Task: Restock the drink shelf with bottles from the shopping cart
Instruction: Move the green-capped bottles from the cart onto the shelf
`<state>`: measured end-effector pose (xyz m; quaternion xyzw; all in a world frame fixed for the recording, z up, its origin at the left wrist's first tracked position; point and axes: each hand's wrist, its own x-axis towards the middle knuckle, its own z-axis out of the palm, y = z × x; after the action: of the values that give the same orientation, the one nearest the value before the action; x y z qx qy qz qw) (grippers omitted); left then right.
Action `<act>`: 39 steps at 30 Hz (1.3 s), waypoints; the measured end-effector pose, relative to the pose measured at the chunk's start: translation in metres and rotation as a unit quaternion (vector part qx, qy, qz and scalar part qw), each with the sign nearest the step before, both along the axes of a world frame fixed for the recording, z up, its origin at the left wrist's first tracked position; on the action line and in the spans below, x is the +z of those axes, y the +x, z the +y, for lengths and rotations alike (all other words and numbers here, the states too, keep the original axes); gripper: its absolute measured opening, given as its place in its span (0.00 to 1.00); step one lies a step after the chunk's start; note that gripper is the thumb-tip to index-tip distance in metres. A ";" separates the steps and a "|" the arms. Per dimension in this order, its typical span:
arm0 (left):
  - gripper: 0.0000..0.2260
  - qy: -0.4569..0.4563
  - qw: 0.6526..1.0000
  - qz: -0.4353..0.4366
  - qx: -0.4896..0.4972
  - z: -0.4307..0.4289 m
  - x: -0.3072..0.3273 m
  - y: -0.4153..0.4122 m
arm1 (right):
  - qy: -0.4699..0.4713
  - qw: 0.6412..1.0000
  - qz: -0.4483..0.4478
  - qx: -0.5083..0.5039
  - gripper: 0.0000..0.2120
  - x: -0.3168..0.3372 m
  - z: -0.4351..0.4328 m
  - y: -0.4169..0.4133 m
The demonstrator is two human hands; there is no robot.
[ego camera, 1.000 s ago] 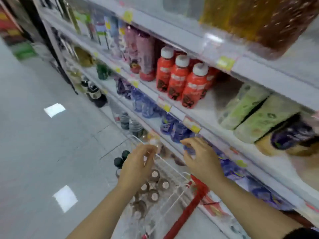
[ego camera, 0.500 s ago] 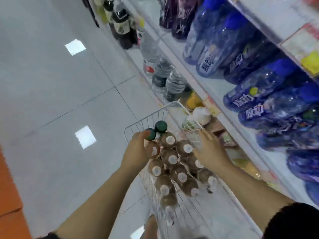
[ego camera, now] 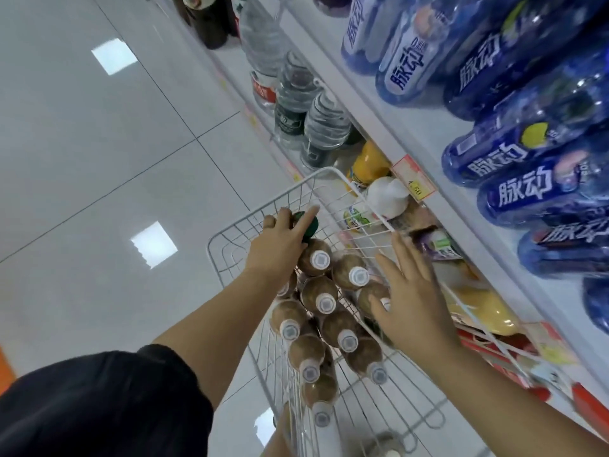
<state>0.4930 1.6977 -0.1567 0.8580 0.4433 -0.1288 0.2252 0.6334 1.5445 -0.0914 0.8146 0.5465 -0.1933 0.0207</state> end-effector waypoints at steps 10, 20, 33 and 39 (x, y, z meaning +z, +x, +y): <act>0.24 0.038 0.998 0.021 -0.045 0.006 0.005 0.010 | 0.008 0.999 0.053 0.008 0.25 0.007 -0.004 0.008; 0.23 0.059 0.994 -0.072 -0.049 -0.023 0.147 -0.009 | 0.070 0.962 0.256 -0.064 0.26 0.082 0.006 0.024; 0.23 0.052 0.955 -0.220 -0.193 -0.144 0.413 0.033 | 0.215 0.936 0.270 -0.069 0.34 0.302 -0.097 0.037; 0.21 0.051 0.908 -0.319 -0.266 -0.225 0.511 0.067 | 0.346 0.894 0.256 -0.124 0.24 0.394 -0.192 0.060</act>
<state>0.5604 1.4732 0.3539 0.9498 0.1094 0.1192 0.2677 0.6930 1.3525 0.3024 0.7534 0.4598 -0.1949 -0.4278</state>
